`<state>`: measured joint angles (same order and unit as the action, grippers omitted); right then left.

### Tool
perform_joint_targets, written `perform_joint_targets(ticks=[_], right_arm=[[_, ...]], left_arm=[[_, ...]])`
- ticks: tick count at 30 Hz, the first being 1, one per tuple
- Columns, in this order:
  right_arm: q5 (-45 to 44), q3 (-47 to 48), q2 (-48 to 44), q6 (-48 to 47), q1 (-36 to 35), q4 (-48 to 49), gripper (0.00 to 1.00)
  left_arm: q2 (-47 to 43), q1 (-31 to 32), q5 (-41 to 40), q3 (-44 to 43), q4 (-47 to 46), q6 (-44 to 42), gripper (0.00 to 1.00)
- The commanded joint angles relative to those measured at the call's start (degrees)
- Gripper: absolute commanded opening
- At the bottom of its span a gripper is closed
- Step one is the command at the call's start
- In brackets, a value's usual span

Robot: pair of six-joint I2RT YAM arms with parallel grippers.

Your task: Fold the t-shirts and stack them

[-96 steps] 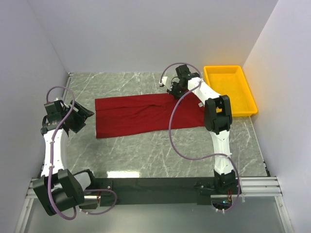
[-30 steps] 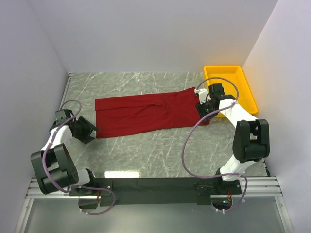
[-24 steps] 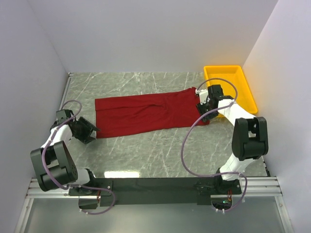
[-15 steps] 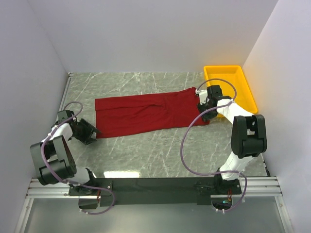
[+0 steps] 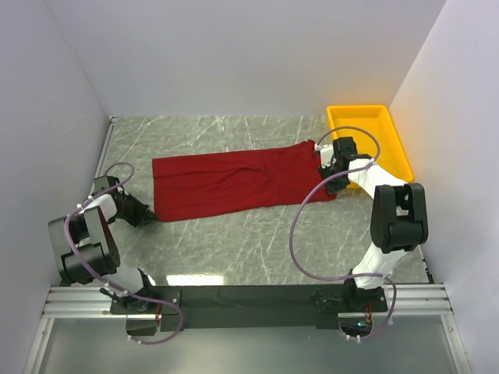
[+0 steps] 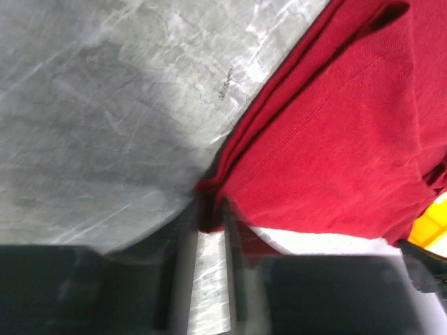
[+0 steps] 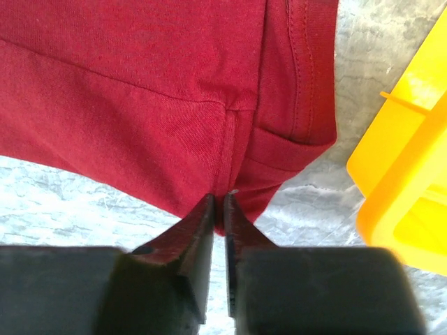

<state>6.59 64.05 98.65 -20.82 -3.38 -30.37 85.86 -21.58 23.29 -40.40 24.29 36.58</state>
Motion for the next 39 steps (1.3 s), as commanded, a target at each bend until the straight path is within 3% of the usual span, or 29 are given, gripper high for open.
perform_joint_targets(ticks=[1,3,6,15,33,36,39], right_arm=[[0.5,0.0,0.0,0.1,0.5,1.0,0.14],[0.9,-0.2,0.0,0.1,0.7,0.8,0.08],[0.8,-0.7,-0.1,0.0,1.4,0.9,0.00],[-2.3,-1.6,-1.8,-0.2,3.1,0.6,0.00],[-3.3,-5.5,-2.8,-4.1,6.5,-0.5,0.00],[-3.6,-6.6,-4.3,-4.8,7.0,-0.4,0.03],[-3.5,-7.1,-6.7,-5.7,7.4,-1.1,0.16]], left_arm=[[0.3,-0.1,1.2,-0.8,-2.1,-1.3,0.13],[0.0,-0.2,1.2,-0.7,-1.6,-1.8,0.03],[-1.5,-0.2,0.4,-1.1,-0.1,-2.2,0.01],[-6.7,-1.4,-3.5,-2.4,5.9,-2.4,0.01],[-12.2,-2.3,-0.2,-0.2,10.2,-0.5,0.01],[-13.8,-2.2,0.8,0.1,12.1,0.4,0.01],[-15.5,-2.3,0.8,0.1,14.7,1.0,0.01]])
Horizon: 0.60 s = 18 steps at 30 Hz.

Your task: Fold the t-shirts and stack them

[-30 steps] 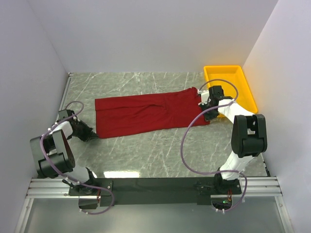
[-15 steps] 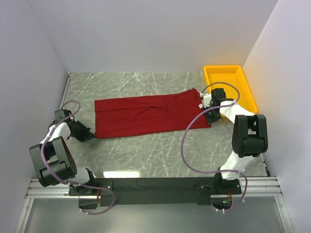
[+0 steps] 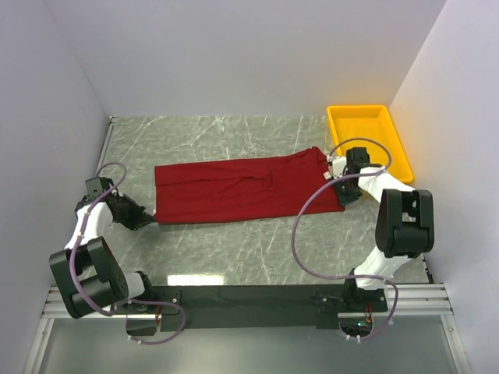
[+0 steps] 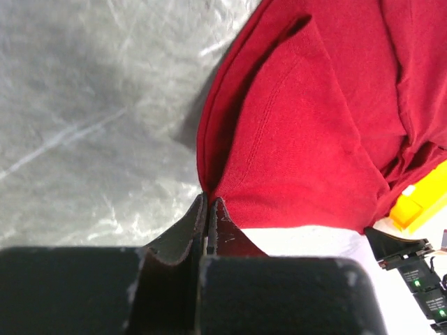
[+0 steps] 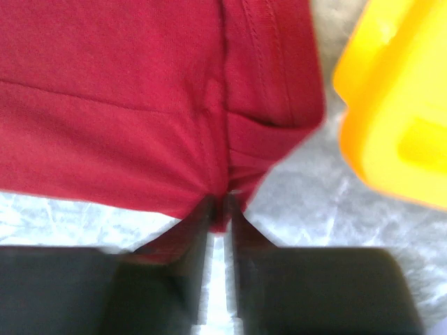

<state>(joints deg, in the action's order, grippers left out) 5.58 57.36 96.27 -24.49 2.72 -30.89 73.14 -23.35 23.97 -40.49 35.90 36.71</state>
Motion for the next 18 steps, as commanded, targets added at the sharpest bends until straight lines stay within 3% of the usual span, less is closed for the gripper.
perform_joint_targets(ticks=[1,3,7,8,10,13,16,18], right_arm=[[-1.8,-0.4,-5.0,-2.3,1.6,-0.7,0.31],[-0.9,-0.1,-7.8,-2.8,1.7,-1.6,0.44],[3.1,2.7,-11.5,-3.2,1.7,-5.0,0.56],[5.1,3.4,-12.2,-3.4,1.6,-6.4,0.57],[7.8,5.6,-13.3,-4.1,1.6,-7.9,0.59],[14.1,7.7,-14.1,-4.9,1.6,-9.7,0.59],[19.5,8.7,-13.9,-5.0,1.6,-10.4,0.59],[22.5,8.7,-13.2,-3.9,1.5,-9.8,0.59]], left_arm=[[-3.4,-0.5,0.4,0.5,3.7,1.0,0.01],[-5.6,-0.5,0.6,0.8,5.5,0.8,0.06],[-11.2,-0.5,0.2,-0.5,8.6,0.7,0.44],[-12.2,-0.6,-1.2,-1.3,9.4,0.6,0.48],[-14.1,-0.5,-2.7,-4.1,11.1,0.0,0.55],[-14.0,-0.5,-2.7,-5.8,10.4,-0.9,0.57],[-12.9,-0.6,-0.8,-7.8,4.7,-1.8,0.59],[-9.9,-0.5,1.1,-9.7,-4.0,-2.0,0.60]])
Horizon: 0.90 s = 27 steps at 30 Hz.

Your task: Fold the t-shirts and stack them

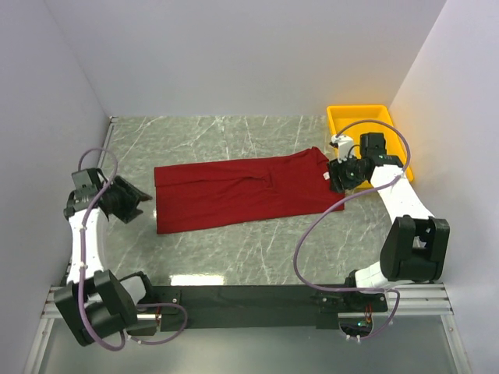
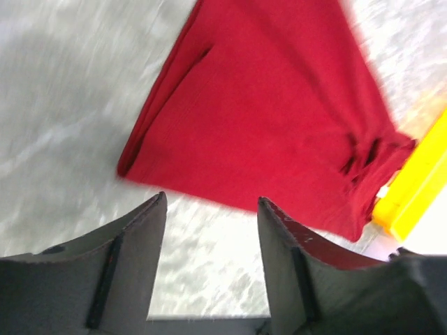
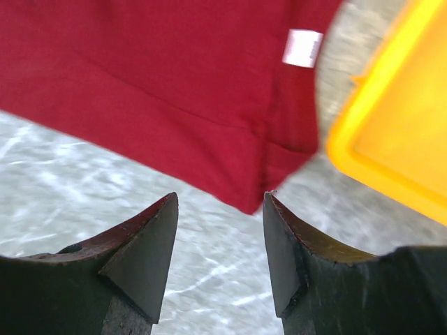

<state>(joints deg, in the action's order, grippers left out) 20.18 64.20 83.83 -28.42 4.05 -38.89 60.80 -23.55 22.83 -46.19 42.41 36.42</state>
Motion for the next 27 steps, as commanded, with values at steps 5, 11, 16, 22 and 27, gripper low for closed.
perform_joint_targets(ticks=[5,11,16,22,27], right_arm=[[12.2,2.9,2.2,2.5,0.2,-0.9,0.59],[13.3,2.0,1.8,4.6,0.1,1.4,0.59],[12.7,1.3,1.5,4.8,0.1,1.7,0.59],[12.4,1.6,1.5,5.3,0.1,1.5,0.59],[12.1,1.9,1.6,5.4,0.1,1.4,0.59]], left_arm=[[21.7,3.6,0.6,-13.5,-17.8,-7.7,0.62],[39.3,6.1,-0.2,-26.6,-14.2,-19.0,0.63],[44.0,7.0,1.9,-30.4,-15.1,-22.4,0.63],[50.5,8.8,-0.7,-34.4,-13.4,-22.8,0.62],[55.1,9.5,-1.7,-37.2,-11.7,-22.8,0.60]])
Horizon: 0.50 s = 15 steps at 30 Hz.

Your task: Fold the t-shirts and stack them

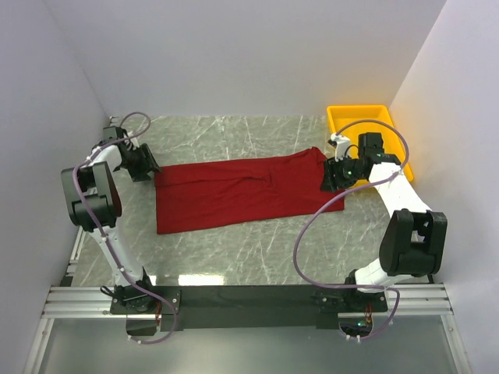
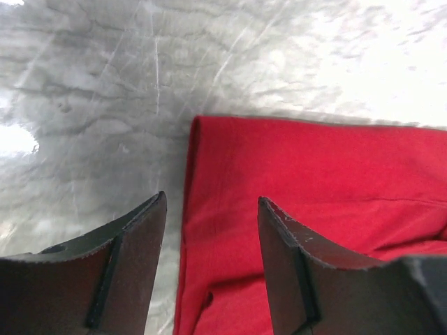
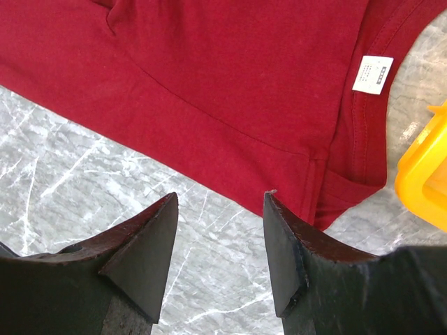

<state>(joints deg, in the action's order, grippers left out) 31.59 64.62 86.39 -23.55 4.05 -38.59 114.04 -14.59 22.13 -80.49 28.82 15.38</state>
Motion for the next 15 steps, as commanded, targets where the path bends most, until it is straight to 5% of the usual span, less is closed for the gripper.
perform_joint_targets(ticks=[1,8,11,14,15], right_arm=[[0.7,1.5,-0.9,0.6,0.1,1.0,0.59],[0.6,1.5,-1.0,1.0,0.2,1.3,0.59],[0.6,1.1,-1.2,1.1,0.2,1.6,0.59],[0.6,0.9,-1.0,1.0,0.2,1.7,0.59],[0.6,0.9,-1.1,1.0,0.2,1.7,0.59]], left_arm=[[2.5,0.8,-1.6,-3.4,2.1,-1.8,0.59],[6.5,3.9,-6.5,-6.5,4.8,-1.4,0.46],[6.4,3.8,-8.4,-5.6,4.9,-0.7,0.29],[5.5,3.7,-10.3,-4.6,4.8,-0.1,0.01],[5.1,3.5,-10.4,-3.7,4.7,0.2,0.01]])
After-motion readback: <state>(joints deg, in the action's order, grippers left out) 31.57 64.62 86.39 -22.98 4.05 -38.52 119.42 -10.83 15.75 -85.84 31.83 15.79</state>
